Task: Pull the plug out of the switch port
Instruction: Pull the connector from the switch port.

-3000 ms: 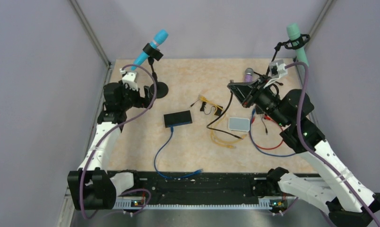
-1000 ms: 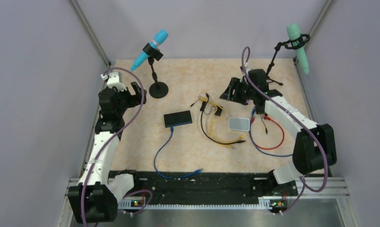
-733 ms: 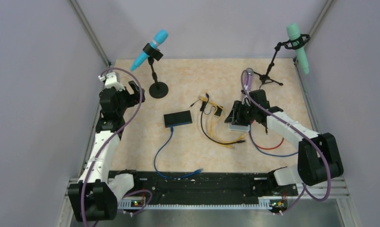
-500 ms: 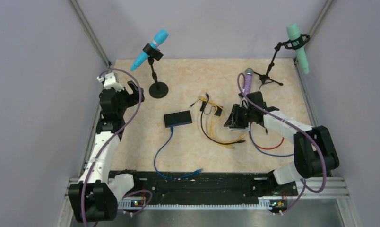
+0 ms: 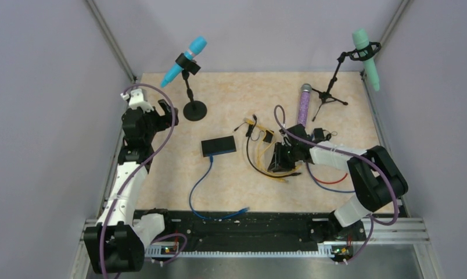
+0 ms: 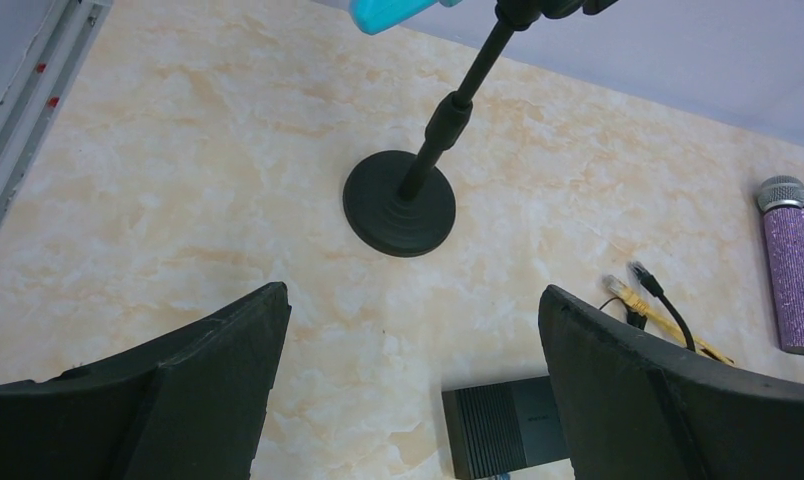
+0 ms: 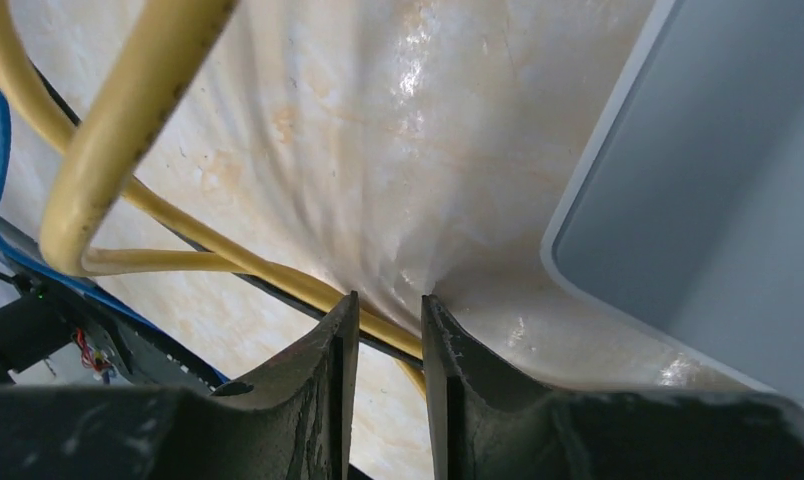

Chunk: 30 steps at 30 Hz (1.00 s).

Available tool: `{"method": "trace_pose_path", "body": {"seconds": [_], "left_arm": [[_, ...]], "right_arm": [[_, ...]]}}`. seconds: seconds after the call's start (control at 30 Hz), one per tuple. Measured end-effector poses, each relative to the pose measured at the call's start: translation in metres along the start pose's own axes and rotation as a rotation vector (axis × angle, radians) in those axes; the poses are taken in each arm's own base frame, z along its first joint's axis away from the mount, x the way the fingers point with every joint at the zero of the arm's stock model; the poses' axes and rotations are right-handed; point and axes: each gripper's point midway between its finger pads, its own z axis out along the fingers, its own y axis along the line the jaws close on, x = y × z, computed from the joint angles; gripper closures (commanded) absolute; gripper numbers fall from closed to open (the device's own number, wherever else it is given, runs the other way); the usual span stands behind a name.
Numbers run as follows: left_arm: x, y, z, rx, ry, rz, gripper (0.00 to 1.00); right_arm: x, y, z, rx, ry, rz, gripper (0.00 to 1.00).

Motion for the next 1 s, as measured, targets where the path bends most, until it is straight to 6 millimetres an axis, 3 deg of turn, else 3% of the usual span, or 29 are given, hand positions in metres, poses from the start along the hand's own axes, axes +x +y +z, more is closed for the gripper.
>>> {"method": "trace_pose_path", "body": {"seconds": [0.27,0.4,0.63,0.8,1.0], "left_arm": [[0.005,-0.006,0.001,0.044,0.003,0.017,0.01],[0.009,-0.007,0.0,0.06,0.016,0.017,0.01],[0.012,-0.016,-0.001,0.107,0.029,0.01,0.01],[0.011,-0.019,-0.001,0.117,0.027,-0.016,0.01],[0.0,-0.038,-0.006,0.208,0.001,-0.057,0.01]], "right_arm": [[0.018,0.017,0.004,-0.018,0.008,-0.036,0.71],[0.018,0.021,-0.002,-0.001,-0.018,-0.057,0.66],[-0.018,0.016,-0.034,0.133,-0.189,-0.089,0.61],[-0.048,0.031,-0.074,0.137,-0.37,-0.115,0.58],[-0.062,0.048,-0.108,0.081,-0.502,-0.129,0.57]]}}
